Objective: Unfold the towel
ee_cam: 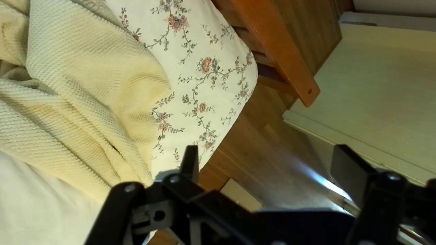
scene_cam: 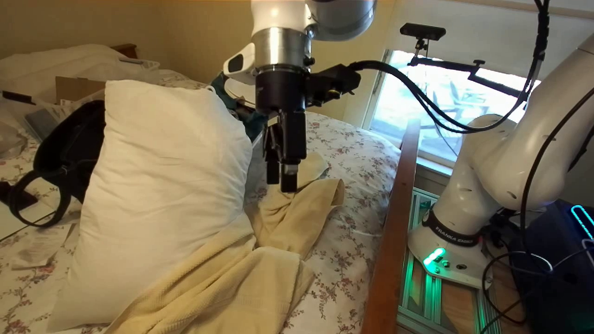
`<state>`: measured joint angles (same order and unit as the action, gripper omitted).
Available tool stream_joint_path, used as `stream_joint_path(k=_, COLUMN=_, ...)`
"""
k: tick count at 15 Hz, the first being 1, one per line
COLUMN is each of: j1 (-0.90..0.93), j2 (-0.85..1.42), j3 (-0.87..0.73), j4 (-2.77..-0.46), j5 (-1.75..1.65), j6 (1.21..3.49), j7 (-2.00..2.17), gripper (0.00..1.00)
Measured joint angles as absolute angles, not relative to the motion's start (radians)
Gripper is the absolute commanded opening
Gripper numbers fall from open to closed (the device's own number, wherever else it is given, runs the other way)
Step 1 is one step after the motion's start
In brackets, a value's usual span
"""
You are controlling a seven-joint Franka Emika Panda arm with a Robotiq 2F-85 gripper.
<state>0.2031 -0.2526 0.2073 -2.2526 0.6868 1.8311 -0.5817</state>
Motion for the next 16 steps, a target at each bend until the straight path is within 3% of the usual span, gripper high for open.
stream_joint_path(k=9, j1=0.129, j2=-0.256, j3=0.075, j4=-2.336, j5=0.650, j6=1.871, j7=-0.580, gripper=1.00)
stream_joint_path(k=16, j1=-0.004, j2=-0.298, j3=-0.080, j4=-2.542, j5=0.646, j6=2.073, j7=-0.595, gripper=1.00)
